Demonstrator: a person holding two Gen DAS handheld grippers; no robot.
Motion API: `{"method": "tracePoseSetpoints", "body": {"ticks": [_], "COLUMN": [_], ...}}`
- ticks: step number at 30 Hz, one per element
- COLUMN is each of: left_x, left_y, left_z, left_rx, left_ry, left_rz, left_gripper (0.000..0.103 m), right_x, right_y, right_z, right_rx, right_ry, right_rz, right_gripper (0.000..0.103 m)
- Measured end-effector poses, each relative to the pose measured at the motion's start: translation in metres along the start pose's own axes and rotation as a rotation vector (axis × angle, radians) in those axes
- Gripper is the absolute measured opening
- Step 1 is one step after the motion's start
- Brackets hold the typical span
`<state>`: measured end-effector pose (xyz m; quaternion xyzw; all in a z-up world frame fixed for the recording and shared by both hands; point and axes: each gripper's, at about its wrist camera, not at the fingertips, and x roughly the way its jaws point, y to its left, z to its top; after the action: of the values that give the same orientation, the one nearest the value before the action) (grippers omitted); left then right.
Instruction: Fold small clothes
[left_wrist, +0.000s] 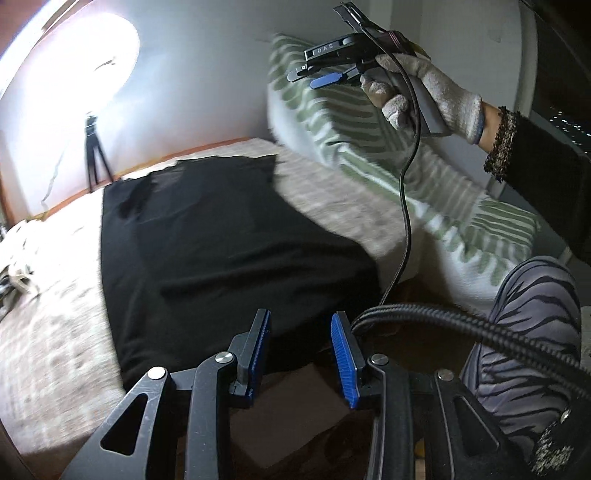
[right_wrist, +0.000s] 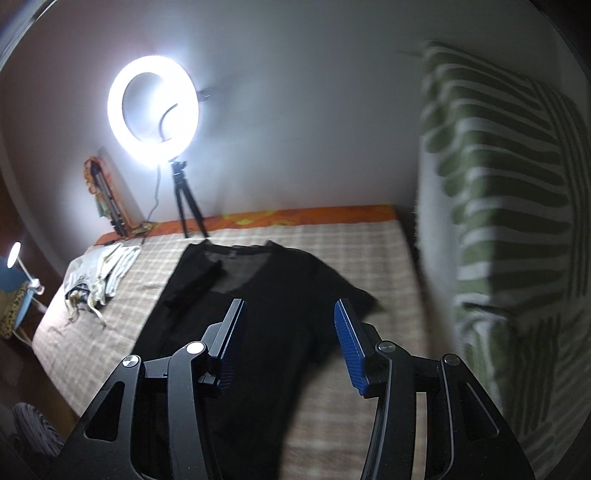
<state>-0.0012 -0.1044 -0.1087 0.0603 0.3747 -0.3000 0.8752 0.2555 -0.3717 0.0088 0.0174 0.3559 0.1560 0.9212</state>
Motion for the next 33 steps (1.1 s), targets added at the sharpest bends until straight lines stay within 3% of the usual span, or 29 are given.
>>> {"method": "tracePoseSetpoints", "body": {"ticks": [9,17,22,28,33], "left_x": [0.034,0.080,0.112,0.142,0.156], "left_y": [-0.033,-0.088,-0.111,-0.112,-0.111], "left_z": [0.010,0.013,0.016,0.019,0.018], "left_rx": [0.066,0.213,0.295,0.282,0.282], "left_ry": [0.032,0.023,0.023,0.050,0.062], "left_rz": [-0.066,-0.065,0.004,0.062,0.141], "left_gripper": [0.037,0.045,0.051,0.052,0.051], "right_x": [-0.023,0.003,0.030,0.069,0.107], "right_y": [-0.060,-0.090,-0.090,-0.092,-0.093], "right_z": [-0.024,-0.042,-0.045,-0.042,-0.039], "right_rx": [0.050,0.077,0.041,0.052,0.077], "right_ry": [0.006,0.074,0.124,0.178,0.224], "right_rz": [-0.063,-0.034,0.018,0.118,0.146], "right_gripper": [0.048,0.048,0.051,0.056,0.059]}}
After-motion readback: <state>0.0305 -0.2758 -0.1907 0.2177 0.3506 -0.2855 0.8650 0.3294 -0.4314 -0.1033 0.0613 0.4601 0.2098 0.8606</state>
